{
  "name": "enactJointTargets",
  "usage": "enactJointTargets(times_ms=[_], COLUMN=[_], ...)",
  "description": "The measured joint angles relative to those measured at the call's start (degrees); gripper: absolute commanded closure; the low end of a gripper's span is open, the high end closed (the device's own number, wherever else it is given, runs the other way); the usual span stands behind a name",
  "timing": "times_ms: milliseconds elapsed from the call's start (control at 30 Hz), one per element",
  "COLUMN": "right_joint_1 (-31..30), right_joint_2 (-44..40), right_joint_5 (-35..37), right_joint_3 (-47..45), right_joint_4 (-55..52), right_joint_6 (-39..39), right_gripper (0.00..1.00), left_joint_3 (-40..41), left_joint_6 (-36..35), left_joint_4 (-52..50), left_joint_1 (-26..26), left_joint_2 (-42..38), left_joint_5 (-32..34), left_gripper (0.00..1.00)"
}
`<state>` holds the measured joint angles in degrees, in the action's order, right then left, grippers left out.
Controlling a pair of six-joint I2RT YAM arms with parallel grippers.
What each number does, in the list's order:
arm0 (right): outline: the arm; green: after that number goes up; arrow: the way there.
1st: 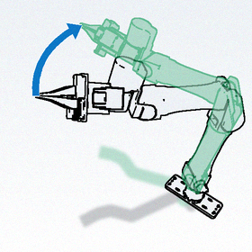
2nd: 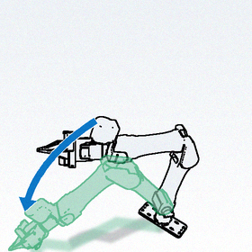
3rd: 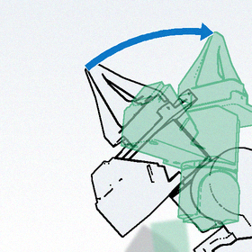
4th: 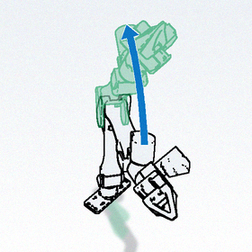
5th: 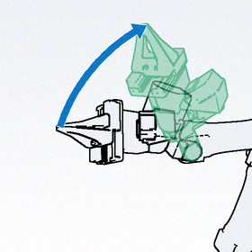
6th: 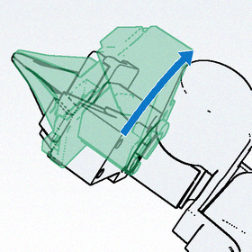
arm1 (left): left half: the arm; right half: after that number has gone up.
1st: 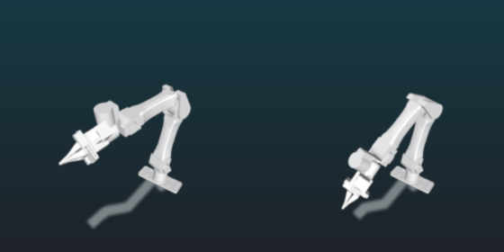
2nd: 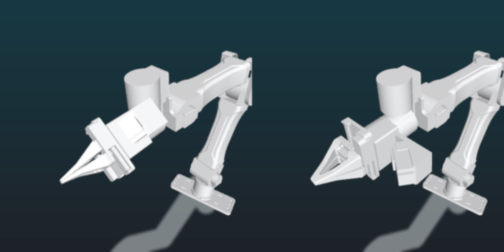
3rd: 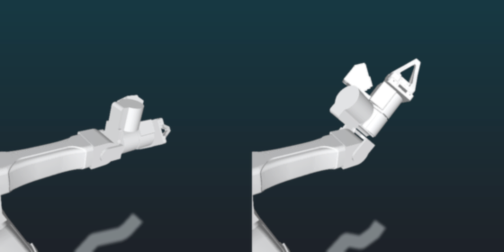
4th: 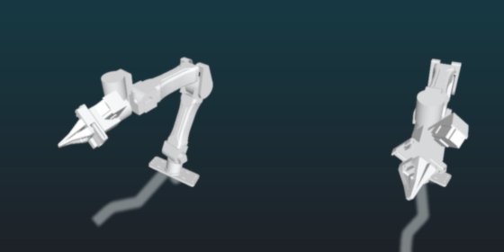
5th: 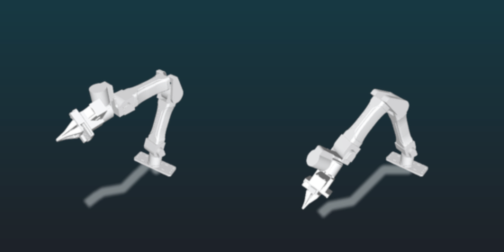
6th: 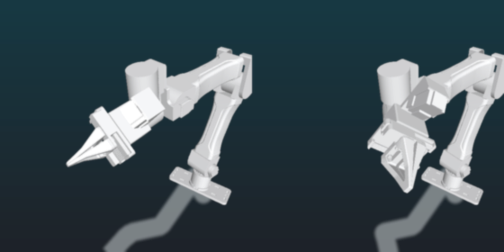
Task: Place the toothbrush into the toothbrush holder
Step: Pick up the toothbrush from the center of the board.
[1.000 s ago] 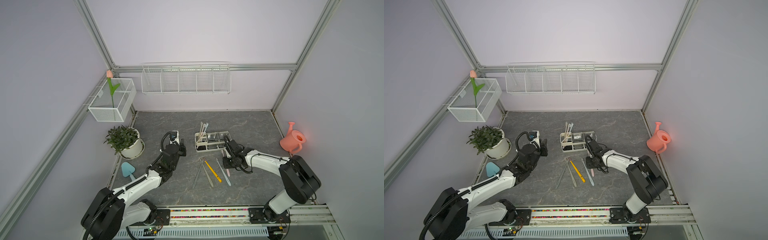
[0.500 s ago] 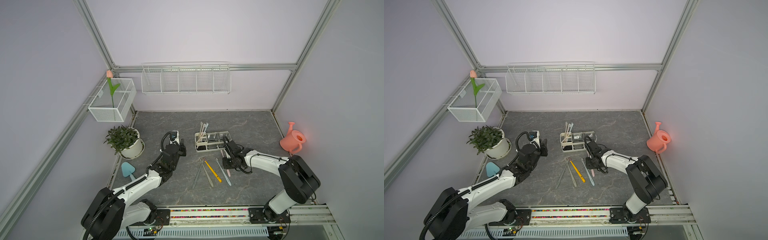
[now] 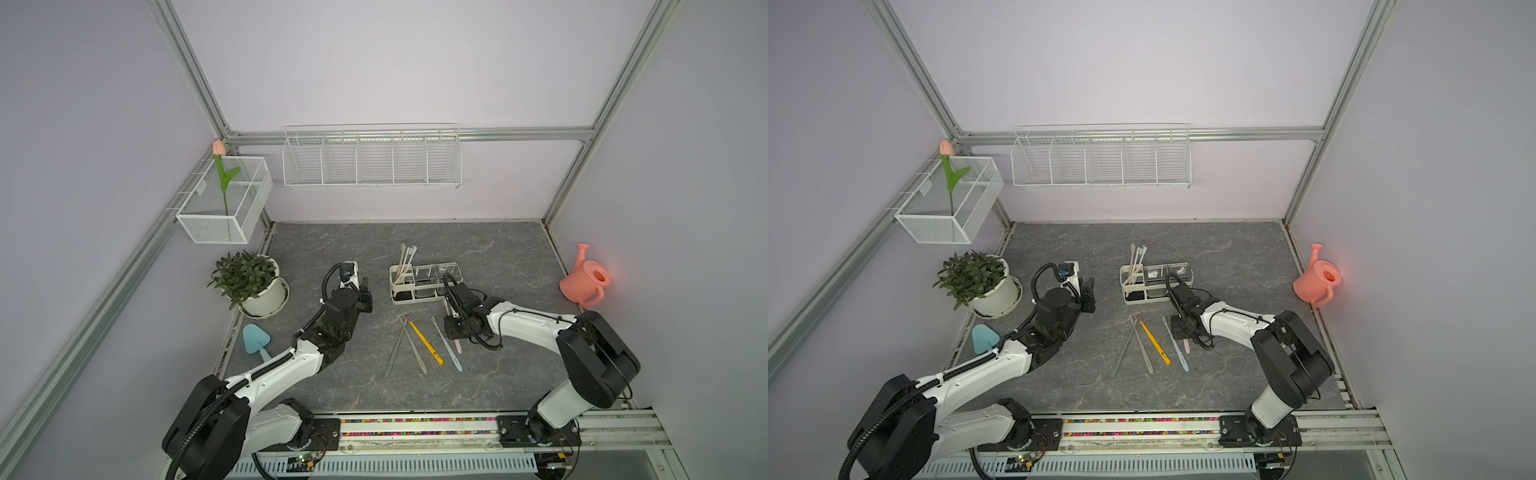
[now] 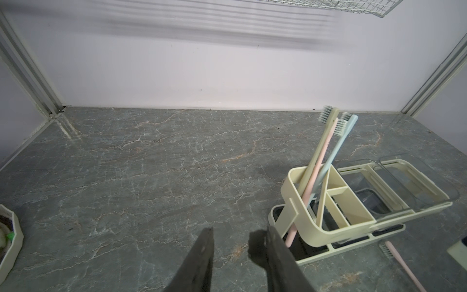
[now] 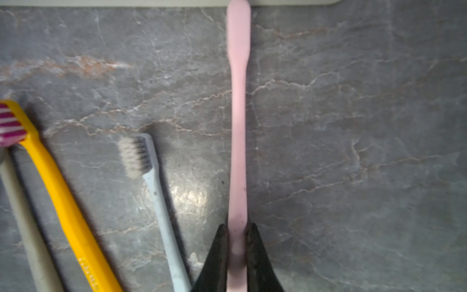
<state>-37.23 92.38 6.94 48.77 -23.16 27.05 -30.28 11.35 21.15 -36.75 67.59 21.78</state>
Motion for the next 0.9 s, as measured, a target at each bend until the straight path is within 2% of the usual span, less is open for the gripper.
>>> enactJointTargets(times_ms=[300, 600, 900], right_joint_1=[0.00, 0.02, 0.07], right_joint_2=[-5.25, -9.97, -18.43], right_joint_5=[-0.81, -2.69, -3.96], right_joint_3=[-4.85, -7.54, -9.84], right_joint_4=[-0.59, 1.90, 6.51], right_joint_6=[0.00, -0.33, -1.57], right_gripper=[0.90, 0.89, 0.87], left_joint_3=[-1.66, -9.16, -10.84], left_joint_6=[0.17, 1.16, 3.98], left_joint_4=[-1.75, -3.54, -3.58], left_joint_1=[0.00, 0.00, 0.00], left_joint_2=[0.20, 5.01, 7.04], left_joint_5=[-3.93, -19.96, -32.26], left_gripper=[0.62, 0.60, 0.59])
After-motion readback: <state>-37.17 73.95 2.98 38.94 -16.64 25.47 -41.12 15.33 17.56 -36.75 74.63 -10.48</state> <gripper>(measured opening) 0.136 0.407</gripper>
